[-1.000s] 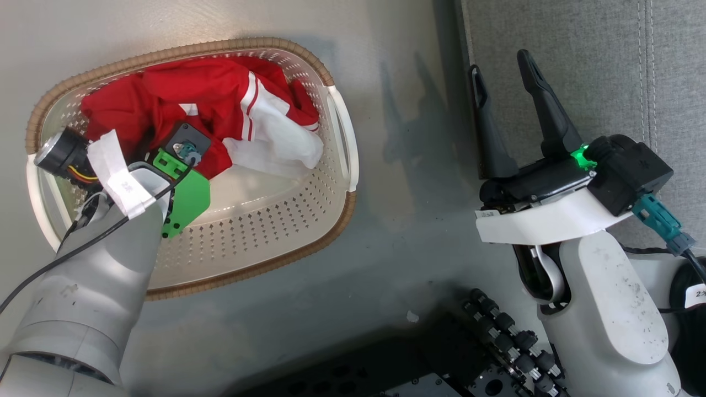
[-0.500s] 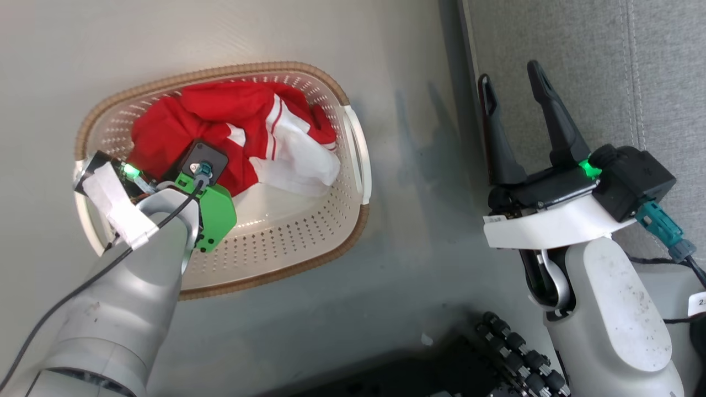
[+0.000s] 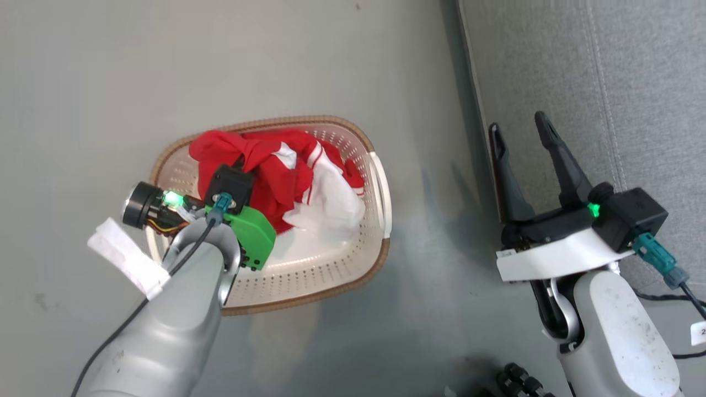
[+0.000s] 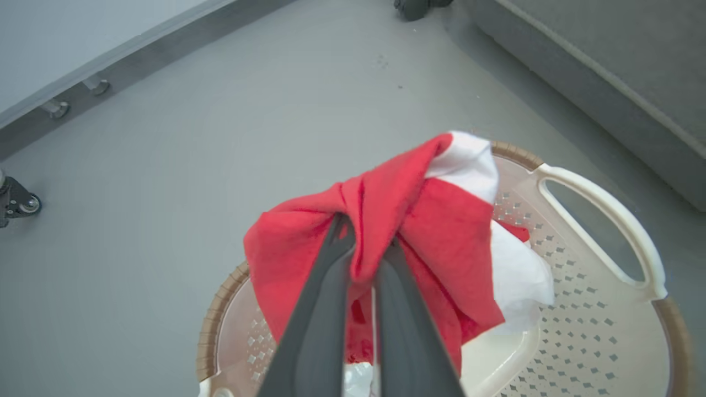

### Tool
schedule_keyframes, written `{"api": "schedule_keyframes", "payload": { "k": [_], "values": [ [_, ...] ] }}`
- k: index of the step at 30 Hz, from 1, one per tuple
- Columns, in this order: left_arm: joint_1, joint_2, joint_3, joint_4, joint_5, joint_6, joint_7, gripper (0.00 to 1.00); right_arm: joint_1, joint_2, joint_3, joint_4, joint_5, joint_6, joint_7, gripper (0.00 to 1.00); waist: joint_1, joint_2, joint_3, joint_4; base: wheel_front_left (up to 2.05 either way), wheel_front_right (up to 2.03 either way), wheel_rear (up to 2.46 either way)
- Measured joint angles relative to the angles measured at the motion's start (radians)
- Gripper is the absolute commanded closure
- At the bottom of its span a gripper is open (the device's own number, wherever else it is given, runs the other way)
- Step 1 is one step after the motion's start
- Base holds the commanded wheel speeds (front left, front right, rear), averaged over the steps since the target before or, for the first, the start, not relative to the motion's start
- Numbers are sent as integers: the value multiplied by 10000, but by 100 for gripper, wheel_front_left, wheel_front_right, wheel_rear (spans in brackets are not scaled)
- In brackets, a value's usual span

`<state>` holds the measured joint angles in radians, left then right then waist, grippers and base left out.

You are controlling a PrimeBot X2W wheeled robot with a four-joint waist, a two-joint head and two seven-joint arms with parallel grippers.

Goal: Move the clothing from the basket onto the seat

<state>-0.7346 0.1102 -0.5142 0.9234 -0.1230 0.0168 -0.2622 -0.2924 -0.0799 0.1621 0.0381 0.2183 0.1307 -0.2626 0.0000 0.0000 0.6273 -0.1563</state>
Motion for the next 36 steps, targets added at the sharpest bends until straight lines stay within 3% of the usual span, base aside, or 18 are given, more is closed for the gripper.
{"api": "schedule_keyframes", "payload": {
  "k": [10, 20, 27, 36],
  "values": [
    [1619, 253, 564, -3540, -437, -23, -2, 100, 716, -188, -167, 190, -13, 0, 2, 0, 0, 0, -1542, 451, 0, 0, 0],
    [2636, 75, 1292, -6778, -846, -155, -17, 100, 1241, -263, -318, 13, -86, 0, 347, 0, -1, 0, -2819, 855, 0, 0, 0],
    [3354, -71, 1942, -8431, -1041, -163, -19, 100, 1606, -268, -399, -178, -94, 0, 639, 0, 0, 0, -3565, 1006, 0, 0, 0],
    [4662, -230, 2222, -9524, -991, -282, -19, 100, 2307, -278, -293, -320, -109, 0, 1043, 0, 0, 0, -4486, 1073, 0, 0, 0]
  ]
}}
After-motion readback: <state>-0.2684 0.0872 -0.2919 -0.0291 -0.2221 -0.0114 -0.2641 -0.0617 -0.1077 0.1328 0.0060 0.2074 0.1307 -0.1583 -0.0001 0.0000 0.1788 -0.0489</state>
